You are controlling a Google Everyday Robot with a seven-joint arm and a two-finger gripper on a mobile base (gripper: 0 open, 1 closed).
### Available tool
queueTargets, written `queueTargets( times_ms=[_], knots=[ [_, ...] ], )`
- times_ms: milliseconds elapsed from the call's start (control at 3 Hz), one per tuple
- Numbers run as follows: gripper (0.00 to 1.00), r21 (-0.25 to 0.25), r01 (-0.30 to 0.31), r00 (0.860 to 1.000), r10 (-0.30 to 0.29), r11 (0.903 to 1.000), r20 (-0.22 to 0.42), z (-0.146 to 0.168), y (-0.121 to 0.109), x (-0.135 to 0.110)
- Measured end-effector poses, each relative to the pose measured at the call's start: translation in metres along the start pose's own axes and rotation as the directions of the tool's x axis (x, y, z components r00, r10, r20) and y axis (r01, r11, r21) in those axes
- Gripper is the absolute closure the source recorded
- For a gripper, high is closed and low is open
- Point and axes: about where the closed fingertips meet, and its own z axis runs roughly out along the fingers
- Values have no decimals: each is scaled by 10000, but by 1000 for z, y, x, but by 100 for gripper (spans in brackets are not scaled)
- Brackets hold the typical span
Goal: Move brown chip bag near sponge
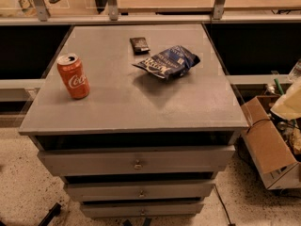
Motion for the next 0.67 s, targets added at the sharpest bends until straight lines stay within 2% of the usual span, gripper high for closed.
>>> queueTargets(
  times_ms=[333, 667],
  knots=[
    [0, -830, 281, 9941, -192, 9962, 1063, 5, 2, -7],
    [0, -1570, 637, 9777, -301, 9855, 2078, 8, 5, -12]
  ],
)
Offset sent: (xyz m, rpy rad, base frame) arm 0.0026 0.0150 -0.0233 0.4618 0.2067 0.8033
